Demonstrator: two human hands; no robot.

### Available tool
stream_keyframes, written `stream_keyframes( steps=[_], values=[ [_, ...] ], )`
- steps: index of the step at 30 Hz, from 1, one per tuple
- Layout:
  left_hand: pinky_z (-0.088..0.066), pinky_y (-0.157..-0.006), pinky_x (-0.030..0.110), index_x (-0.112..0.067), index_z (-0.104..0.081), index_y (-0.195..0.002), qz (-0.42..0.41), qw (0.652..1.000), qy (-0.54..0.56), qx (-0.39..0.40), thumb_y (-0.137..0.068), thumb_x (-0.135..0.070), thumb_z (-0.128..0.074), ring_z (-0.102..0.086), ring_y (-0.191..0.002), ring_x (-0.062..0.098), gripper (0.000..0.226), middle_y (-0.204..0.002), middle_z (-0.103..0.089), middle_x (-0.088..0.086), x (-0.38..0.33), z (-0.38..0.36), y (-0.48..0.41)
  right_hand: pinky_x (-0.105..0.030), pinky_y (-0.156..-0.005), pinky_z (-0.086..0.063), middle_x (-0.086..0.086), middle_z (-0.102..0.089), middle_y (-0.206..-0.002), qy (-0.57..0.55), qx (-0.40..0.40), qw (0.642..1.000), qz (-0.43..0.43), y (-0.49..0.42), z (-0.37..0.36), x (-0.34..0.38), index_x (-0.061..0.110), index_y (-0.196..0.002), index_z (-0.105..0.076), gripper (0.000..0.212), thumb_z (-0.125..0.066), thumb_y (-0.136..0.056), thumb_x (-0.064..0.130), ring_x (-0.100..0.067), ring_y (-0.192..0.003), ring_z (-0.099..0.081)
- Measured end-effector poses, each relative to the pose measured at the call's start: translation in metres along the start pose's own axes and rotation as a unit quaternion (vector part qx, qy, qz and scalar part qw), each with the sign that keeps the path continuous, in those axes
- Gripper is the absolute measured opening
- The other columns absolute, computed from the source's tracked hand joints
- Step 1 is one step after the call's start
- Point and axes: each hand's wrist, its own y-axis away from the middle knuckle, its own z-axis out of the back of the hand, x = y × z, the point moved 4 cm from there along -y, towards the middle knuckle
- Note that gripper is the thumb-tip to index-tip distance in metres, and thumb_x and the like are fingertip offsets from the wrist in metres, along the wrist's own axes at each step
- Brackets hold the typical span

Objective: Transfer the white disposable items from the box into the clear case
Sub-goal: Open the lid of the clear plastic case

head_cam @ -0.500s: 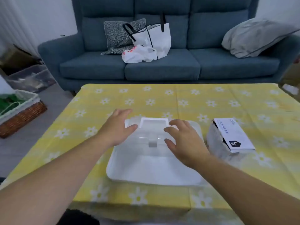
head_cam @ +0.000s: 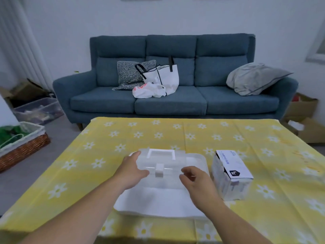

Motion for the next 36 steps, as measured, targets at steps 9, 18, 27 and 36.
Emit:
stream_keyframes(
  steps=[9,18,27,36],
  values=[
    [-0.042,-0.1,0.035,-0.031,-0.027,-0.155,0.058,0.985,0.136,-0.083,-0.096,-0.036,-0.06,-0.046,-0.136,0.022,0.068,-0.152,-0.042,0.005,0.01,-0.021,-0.03,-0.029,-0.06,-0.037,0.001,-0.053,-0.069,-0.063,0.07,0.992,-0.089,-0.036,-0.036,-0.016,0.002,-0.076,-0.061,0.038,-0.064,-0.09,0.037,-0.013,-0.059,-0.044],
    [-0.032,-0.106,0.023,-0.05,-0.007,-0.154,-0.061,0.995,0.001,0.074,-0.065,-0.043,-0.089,-0.023,-0.146,0.007,0.122,-0.161,0.006,-0.023,-0.003,-0.053,-0.068,-0.043,-0.072,-0.06,-0.008,-0.075,-0.084,-0.231,-0.043,0.95,-0.206,-0.065,-0.04,-0.019,-0.004,-0.085,-0.062,0.029,-0.066,-0.093,0.024,-0.021,-0.064,-0.075],
    [-0.036,-0.106,0.024,-0.041,-0.031,-0.143,-0.116,0.993,0.033,0.02,-0.06,-0.031,-0.093,-0.033,-0.14,0.005,0.104,-0.161,-0.012,-0.022,-0.001,-0.054,-0.077,-0.036,-0.063,-0.057,-0.011,-0.076,-0.084,-0.281,-0.076,0.926,-0.24,-0.071,-0.036,-0.028,0.002,-0.082,-0.066,0.029,-0.068,-0.093,0.029,-0.023,-0.057,-0.073],
    [-0.034,-0.096,0.015,-0.038,-0.024,-0.151,-0.122,0.992,0.034,0.024,-0.058,-0.031,-0.092,-0.036,-0.119,-0.002,0.116,-0.143,-0.019,-0.023,-0.005,-0.06,-0.066,-0.029,-0.051,-0.048,-0.012,-0.073,-0.068,-0.316,-0.076,0.919,-0.225,-0.061,-0.019,-0.025,0.008,-0.073,-0.052,0.031,-0.074,-0.086,0.023,-0.017,-0.041,-0.056]
  ],
)
